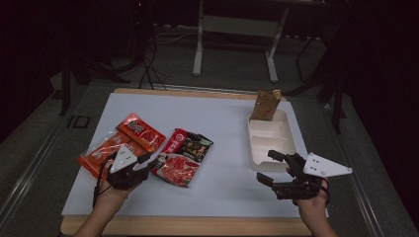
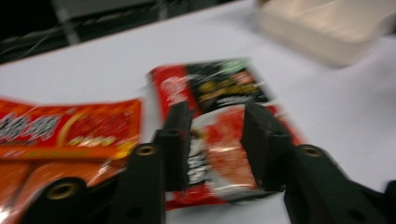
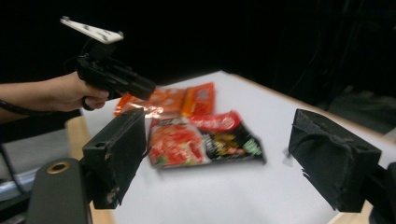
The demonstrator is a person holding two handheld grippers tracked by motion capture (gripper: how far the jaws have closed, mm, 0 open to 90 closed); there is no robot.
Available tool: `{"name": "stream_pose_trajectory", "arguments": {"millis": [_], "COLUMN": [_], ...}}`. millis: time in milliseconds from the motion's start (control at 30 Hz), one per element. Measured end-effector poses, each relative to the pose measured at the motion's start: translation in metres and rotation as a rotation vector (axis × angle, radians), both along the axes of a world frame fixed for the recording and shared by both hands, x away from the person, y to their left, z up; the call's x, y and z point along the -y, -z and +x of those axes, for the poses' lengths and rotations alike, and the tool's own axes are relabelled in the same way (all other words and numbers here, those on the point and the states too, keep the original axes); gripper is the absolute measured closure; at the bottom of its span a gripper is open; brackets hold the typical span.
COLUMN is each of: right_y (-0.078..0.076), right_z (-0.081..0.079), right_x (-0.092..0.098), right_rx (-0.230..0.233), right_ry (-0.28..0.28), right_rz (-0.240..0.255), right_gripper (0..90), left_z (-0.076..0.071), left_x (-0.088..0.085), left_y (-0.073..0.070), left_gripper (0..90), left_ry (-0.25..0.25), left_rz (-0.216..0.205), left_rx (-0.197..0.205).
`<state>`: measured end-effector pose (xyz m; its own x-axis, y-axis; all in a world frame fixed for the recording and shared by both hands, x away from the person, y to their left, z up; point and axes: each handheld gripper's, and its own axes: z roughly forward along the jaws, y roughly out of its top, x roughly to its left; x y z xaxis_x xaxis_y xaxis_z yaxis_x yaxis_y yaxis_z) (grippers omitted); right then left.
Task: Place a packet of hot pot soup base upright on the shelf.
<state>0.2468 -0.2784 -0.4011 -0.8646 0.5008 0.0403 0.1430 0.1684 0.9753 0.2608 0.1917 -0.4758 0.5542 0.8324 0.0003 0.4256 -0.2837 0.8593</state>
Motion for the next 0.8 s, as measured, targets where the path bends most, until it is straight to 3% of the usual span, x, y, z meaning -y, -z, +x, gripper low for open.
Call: {"name": "stream_pose_trajectory", "arguments": {"millis": [33,67,100,133,200,267,400,533,800], "right_y": [0.000,0.001,0.001,0.002,0.003,0.005,0.006,0.006,0.010], "right_z": [-0.001,-0.001,-0.001,0.000,-0.001,-0.002,-0.002,-0.001,-0.001], "right_x": [-0.001,-0.001,-0.002,-0.002,-0.004,-0.005,-0.005,-0.002,-0.005], "right_rx": [0.034,0.053,0.051,0.043,0.043,0.041,0.040,0.031,0.024], "right_ry": [0.011,0.016,0.008,-0.002,0.000,-0.009,-0.018,-0.013,-0.018], "right_rz": [-0.006,-0.011,-0.010,-0.005,-0.023,-0.025,-0.012,0.003,-0.023], "right_gripper": [18.8,18.8,18.8,18.8,18.8,18.8,18.7,18.7,18.7], "left_z": [0.000,0.010,0.010,0.019,0.027,0.033,0.038,0.045,0.050], "left_x": [0.000,0.001,0.001,0.001,-0.001,0.000,0.001,0.006,0.006], "left_y": [0.000,0.006,0.006,0.012,0.018,0.023,0.031,0.048,0.049], "left_gripper": [71.6,75.6,79.9,83.7,90.0,90.0,90.0,90.0,90.0], "left_ry": [0.000,-0.032,-0.032,-0.070,-0.114,-0.130,-0.134,-0.111,-0.108], "left_rz": [0.000,0.033,0.033,0.057,0.061,0.101,0.138,0.158,0.156], "left_rx": [0.000,-0.038,-0.038,-0.077,-0.128,-0.144,-0.167,-0.234,-0.250]}}
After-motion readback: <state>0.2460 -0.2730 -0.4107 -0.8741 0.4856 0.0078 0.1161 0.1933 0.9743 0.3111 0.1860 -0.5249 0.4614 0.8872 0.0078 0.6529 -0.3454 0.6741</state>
